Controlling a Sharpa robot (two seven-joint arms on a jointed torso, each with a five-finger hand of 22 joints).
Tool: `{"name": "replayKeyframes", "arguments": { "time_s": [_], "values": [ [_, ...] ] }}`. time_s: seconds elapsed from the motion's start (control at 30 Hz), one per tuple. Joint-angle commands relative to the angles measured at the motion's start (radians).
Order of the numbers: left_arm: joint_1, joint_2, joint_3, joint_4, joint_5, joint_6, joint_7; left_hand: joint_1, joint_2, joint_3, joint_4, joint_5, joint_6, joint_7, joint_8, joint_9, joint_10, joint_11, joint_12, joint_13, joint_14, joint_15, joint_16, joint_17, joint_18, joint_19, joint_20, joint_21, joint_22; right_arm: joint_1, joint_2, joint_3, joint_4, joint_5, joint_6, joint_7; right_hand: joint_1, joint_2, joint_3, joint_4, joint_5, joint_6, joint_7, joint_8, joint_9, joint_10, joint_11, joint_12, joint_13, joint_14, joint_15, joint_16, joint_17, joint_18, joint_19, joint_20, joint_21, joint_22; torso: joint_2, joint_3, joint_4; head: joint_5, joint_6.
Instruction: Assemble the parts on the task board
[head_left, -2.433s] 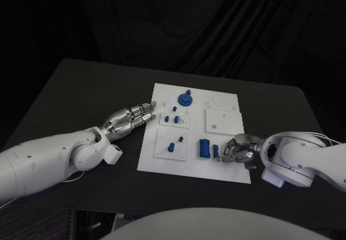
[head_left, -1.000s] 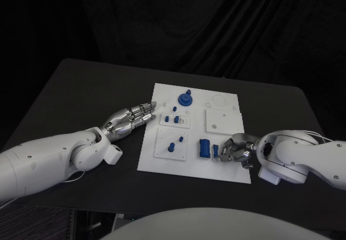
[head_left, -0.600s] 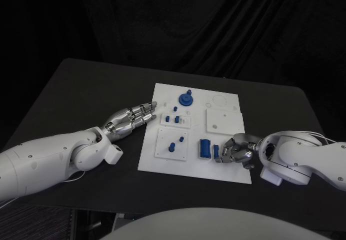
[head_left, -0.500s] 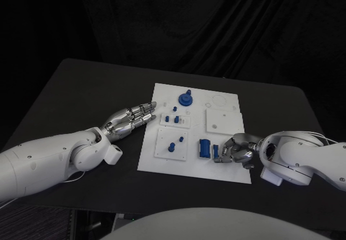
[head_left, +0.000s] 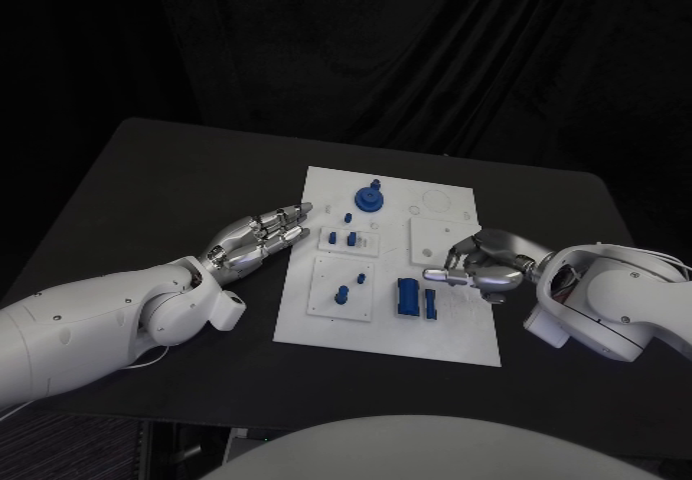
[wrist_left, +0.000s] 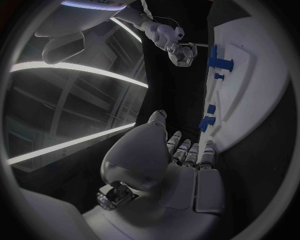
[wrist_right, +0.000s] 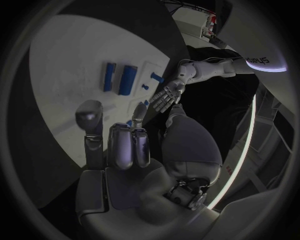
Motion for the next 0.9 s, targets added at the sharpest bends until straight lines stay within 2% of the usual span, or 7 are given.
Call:
{"name": "replayKeyframes", "arguments": {
  "time_s": [0.03,0.4,0.47,0.53,0.63,0.7,0.9],
  "values": [
    [-0.001,-0.008,0.000,0.019,-0.001,-0.088,0.102,0.017,-0.016,-0.008,0.017,0.005,0.021,-0.006,0.007,0.002,0.007,-0.018,0.007,0.001,0.000,-0.024,-0.004,-0.001,0.000,-0.001,-0.033,0.003,-0.002,0.006,-0.006,0.000,0.004,0.033,-0.238,0.194,-0.007,0.035,0.013,-0.005,-0.001,0.013,0.023,-0.079,-0.056,-0.023,0.027,-0.098,0.113,-0.018,0.024,-0.082,-0.117,0.038,-0.071,0.023,-0.180,0.032,0.000,0.0008,0.0017,-0.001,0.000],
    [0.019,-0.034,0.001,0.085,-0.002,-0.249,0.185,0.017,-0.042,-0.033,0.066,0.002,0.004,-0.066,-0.019,-0.003,-0.031,-0.134,0.000,-0.005,0.000,-0.121,-0.004,-0.001,-0.008,-0.015,-0.134,-0.008,-0.025,0.021,0.021,0.000,-0.072,0.331,-0.429,0.539,0.102,0.175,-0.052,-0.009,0.167,-0.085,0.161,-0.335,-0.305,-0.619,0.180,-0.903,-0.660,-0.452,0.182,-0.792,-0.773,0.052,-0.346,0.164,-0.699,-0.269,-0.003,0.0016,0.0037,0.002,0.000],
    [0.024,-0.032,0.001,0.090,-0.002,-0.275,0.197,0.009,-0.043,-0.040,0.066,-0.005,0.004,-0.104,-0.022,-0.003,-0.039,-0.158,-0.001,-0.006,0.000,-0.136,-0.004,-0.001,-0.003,-0.016,-0.144,-0.008,-0.026,0.022,0.027,0.000,-0.093,0.386,-0.382,0.584,0.140,0.191,-0.067,-0.008,0.156,-0.216,0.168,-0.442,-0.403,-0.784,0.264,-1.059,-0.802,-0.659,0.275,-0.992,-0.890,0.022,-0.530,0.229,-0.764,-0.399,-0.003,0.0020,0.0038,-0.002,0.000],
    [0.028,-0.029,0.001,0.094,-0.002,-0.300,0.208,0.004,-0.045,-0.046,0.066,-0.012,-0.018,-0.207,-0.025,-0.005,-0.053,-0.184,-0.003,-0.008,0.000,-0.136,-0.004,-0.001,-0.007,-0.016,-0.149,-0.009,-0.028,0.022,0.038,0.000,-0.116,0.437,-0.316,0.619,0.154,0.199,-0.073,-0.008,0.156,-0.275,0.178,-0.478,-0.441,-0.860,0.266,-1.101,-0.848,-0.728,0.291,-1.046,-0.932,0.013,-0.615,0.248,-0.760,-0.460,-0.005,0.0034,0.0034,-0.007,0.000],
    [0.031,-0.023,0.001,0.094,-0.002,-0.321,0.217,-0.002,-0.047,-0.051,0.066,-0.025,-0.070,-0.276,-0.030,-0.010,-0.068,-0.225,-0.006,-0.011,0.000,-0.145,-0.004,-0.001,-0.012,-0.018,-0.163,-0.010,-0.031,0.021,0.051,0.000,-0.142,0.471,-0.240,0.646,0.160,0.206,-0.086,-0.009,0.138,-0.439,0.091,-0.530,-0.507,-1.059,0.269,-1.168,-0.937,-0.891,0.322,-1.140,-1.021,-0.009,-0.814,0.289,-0.764,-0.629,-0.008,0.0058,0.0027,-0.008,0.000],
    [0.032,-0.018,0.001,0.091,-0.002,-0.326,0.219,-0.004,-0.046,-0.052,0.067,-0.029,-0.075,-0.278,-0.030,-0.010,-0.071,-0.229,-0.006,-0.012,0.000,-0.145,-0.004,-0.001,-0.013,-0.018,-0.165,-0.010,-0.032,0.019,0.057,0.000,-0.154,0.483,-0.210,0.658,0.158,0.199,-0.079,-0.008,0.117,-0.560,0.034,-0.566,-0.556,-1.251,0.227,-1.235,-1.009,-1.121,0.303,-1.242,-1.101,-0.041,-1.095,0.286,-0.779,-0.925,-0.010,0.0077,0.0016,-0.007,0.000],
    [0.033,-0.002,0.001,0.079,-0.002,-0.341,0.222,-0.017,-0.043,-0.057,0.067,-0.047,-0.087,-0.265,-0.031,-0.011,-0.075,-0.235,-0.007,-0.013,0.000,-0.153,-0.004,-0.001,-0.019,-0.021,-0.178,-0.013,-0.037,0.012,0.072,0.000,-0.191,0.498,-0.158,0.693,0.139,0.178,-0.038,-0.007,0.116,-0.768,-0.079,-0.626,-0.665,-1.400,0.149,-1.288,-1.152,-1.362,0.252,-1.313,-1.196,-0.032,-1.280,0.285,-0.806,-1.192,-0.009,0.0074,0.0020,-0.009,0.000]
  ]
}}
